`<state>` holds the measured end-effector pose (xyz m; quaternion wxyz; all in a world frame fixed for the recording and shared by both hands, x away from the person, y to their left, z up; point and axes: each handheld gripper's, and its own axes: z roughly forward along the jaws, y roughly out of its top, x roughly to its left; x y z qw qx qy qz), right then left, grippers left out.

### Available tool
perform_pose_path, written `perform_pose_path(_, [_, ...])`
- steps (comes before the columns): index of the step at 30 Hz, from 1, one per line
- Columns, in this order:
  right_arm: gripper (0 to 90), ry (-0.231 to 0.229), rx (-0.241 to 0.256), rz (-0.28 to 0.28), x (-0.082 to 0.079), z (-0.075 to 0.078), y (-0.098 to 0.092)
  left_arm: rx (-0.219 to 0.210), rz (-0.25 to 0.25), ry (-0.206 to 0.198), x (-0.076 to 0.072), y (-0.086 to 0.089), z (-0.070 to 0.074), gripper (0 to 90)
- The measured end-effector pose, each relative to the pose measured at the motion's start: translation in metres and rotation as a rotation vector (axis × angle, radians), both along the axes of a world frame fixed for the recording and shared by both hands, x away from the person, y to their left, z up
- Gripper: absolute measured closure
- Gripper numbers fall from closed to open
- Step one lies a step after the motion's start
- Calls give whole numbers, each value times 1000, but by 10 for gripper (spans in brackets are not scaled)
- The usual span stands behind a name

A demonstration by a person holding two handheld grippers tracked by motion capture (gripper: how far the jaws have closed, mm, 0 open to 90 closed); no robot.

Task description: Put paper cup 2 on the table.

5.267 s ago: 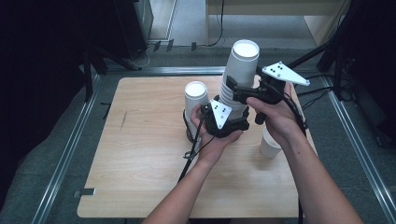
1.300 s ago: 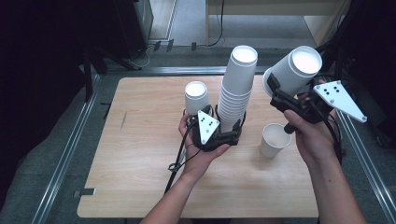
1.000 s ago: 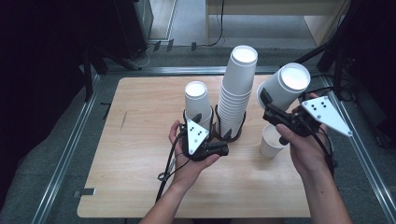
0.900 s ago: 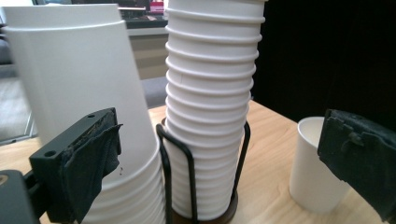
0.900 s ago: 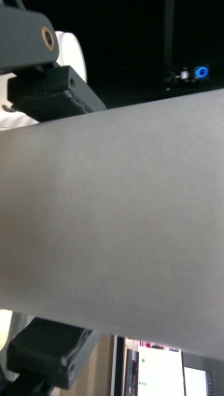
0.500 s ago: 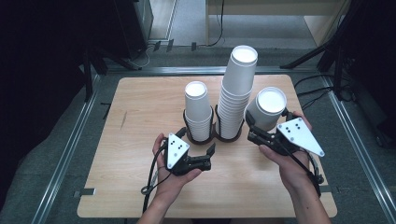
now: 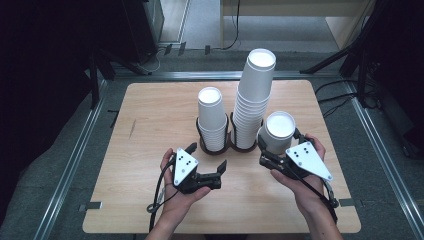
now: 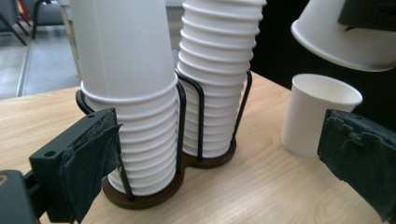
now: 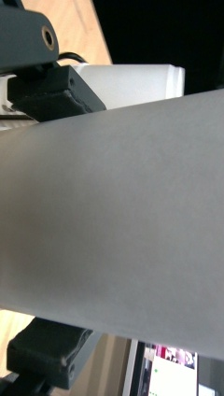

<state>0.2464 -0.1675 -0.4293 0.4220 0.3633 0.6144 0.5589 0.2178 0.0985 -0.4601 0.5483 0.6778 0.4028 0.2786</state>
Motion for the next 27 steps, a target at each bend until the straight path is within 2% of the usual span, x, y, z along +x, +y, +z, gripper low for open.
perform_pose_path(3, [134,3,-18,9,-3,-5,2,-13,-16,15,-2,2,-3,0])
perform_pose_path(6, [134,7,-49,25,-5,-12,7,-31,-39,52,-1,3,-7,0])
perform_pose_path(10, [134,10,-81,33,-6,-18,12,-24,-43,64,1,3,-10,0])
perform_pose_path(17, [134,-29,-213,28,-9,-30,24,-26,-64,55,-4,2,-6,0])
perform_pose_path(20, [134,-31,-230,32,-10,-34,28,-30,-69,44,-5,3,-2,0])
perform_pose_path(27, [134,-49,-304,41,-12,-43,35,-27,-96,36,-7,4,2,0])
